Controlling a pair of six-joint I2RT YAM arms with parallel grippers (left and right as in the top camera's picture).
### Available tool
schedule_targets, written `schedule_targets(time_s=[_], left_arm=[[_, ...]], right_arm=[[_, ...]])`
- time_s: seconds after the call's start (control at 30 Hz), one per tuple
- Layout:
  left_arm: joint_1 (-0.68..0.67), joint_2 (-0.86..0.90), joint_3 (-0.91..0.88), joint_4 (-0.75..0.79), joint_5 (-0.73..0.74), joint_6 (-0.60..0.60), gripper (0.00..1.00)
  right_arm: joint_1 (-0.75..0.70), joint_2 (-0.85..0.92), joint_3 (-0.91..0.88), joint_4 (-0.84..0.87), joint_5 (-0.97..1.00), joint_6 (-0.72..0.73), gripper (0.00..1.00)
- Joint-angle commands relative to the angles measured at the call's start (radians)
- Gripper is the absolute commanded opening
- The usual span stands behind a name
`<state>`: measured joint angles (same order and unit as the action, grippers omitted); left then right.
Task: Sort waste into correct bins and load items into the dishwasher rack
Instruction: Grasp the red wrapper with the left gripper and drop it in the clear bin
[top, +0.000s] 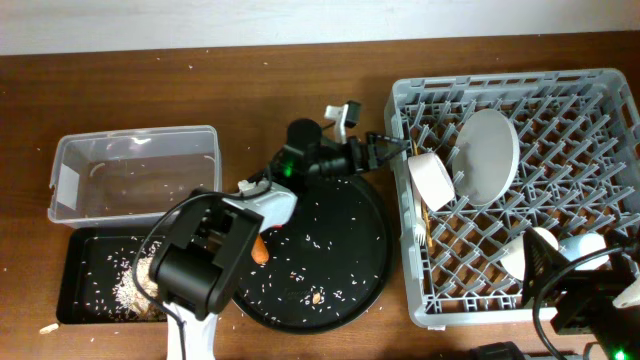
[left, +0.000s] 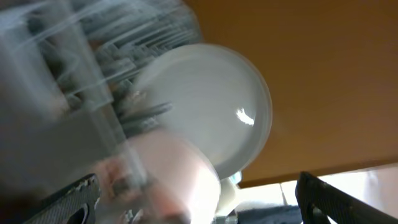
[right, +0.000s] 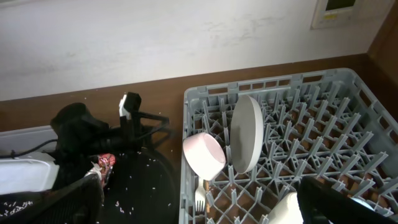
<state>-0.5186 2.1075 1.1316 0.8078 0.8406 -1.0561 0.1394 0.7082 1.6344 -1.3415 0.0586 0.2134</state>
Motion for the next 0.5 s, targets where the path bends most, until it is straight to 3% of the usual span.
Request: schedule_targets(time_s=[0.0,0.13,0.3,0.37,0.47], left_arm=[[0.027,-0.109,0.011,-0.233,0.049,0.149,0.99],[0.06,-0.29,0.012,-0.77,-0.13,0.449,0.99],[0.066,-0.537,0.018,-1.382,-0.695,0.675,0.99],[0.066,-0.56,0.018,-1.487,-0.843,0.734,0.99],[0.056,-0.534,0.001,-1.527,-0.867,0.813,0.84]], right_arm=[[0.005,-0.002,0.005,-0.002,0.002,0.005,0.99],[0.005,-0.002,0.005,-0.003,0.001,0.005,0.99],[0.005,-0.002,0.004,-0.021,-0.082,0.005,0.99],[0.005,-0.002,0.003,-0.031,-0.085,0.005,0.99],[0.005,-0.002,0.003,-0.037,-0.085,0.005,0.99]])
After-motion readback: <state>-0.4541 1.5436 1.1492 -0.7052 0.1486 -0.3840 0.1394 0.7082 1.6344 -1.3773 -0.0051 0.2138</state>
